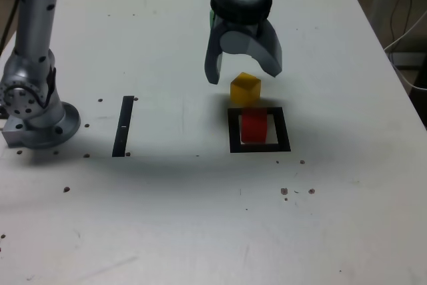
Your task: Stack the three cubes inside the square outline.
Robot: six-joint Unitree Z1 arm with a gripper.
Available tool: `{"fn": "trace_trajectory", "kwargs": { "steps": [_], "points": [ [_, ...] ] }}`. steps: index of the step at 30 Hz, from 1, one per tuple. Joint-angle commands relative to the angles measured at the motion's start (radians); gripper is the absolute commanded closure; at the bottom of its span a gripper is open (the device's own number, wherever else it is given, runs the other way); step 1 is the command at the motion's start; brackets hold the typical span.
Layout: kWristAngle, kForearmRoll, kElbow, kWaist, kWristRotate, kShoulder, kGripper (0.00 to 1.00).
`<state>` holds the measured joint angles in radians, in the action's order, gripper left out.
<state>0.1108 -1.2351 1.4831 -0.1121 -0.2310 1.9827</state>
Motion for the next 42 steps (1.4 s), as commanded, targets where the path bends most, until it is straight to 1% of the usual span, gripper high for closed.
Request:
{"fn": "trace_trajectory", "kwargs": {
  "steps": [1, 4, 10, 13, 18, 26, 34, 36, 38, 40, 42],
  "points": [
    [-0.002, 0.0, 0.005, -0.007, -0.03, 0.028, 0.01],
    [0.002, 0.008, -0.002, -0.013, -0.071, 0.047, 0.01],
    [0.03, 0.025, -0.004, -0.02, -0.184, 0.056, 0.01],
    [0.038, 0.027, -0.005, -0.02, -0.22, 0.054, 0.01],
    [0.041, 0.04, -0.007, -0.02, -0.25, 0.06, 0.01],
    [0.042, 0.074, -0.029, -0.018, -0.314, 0.08, 0.05],
    [0.061, 0.099, -0.045, -0.016, -0.355, 0.089, 0.09],
    [0.065, 0.101, -0.045, -0.014, -0.356, 0.09, 0.11],
    [0.07, 0.103, -0.045, -0.012, -0.357, 0.092, 0.15],
    [0.072, 0.107, -0.045, -0.01, -0.355, 0.094, 0.22],
    [0.074, 0.115, -0.045, -0.008, -0.351, 0.096, 0.3]
  ]
}}
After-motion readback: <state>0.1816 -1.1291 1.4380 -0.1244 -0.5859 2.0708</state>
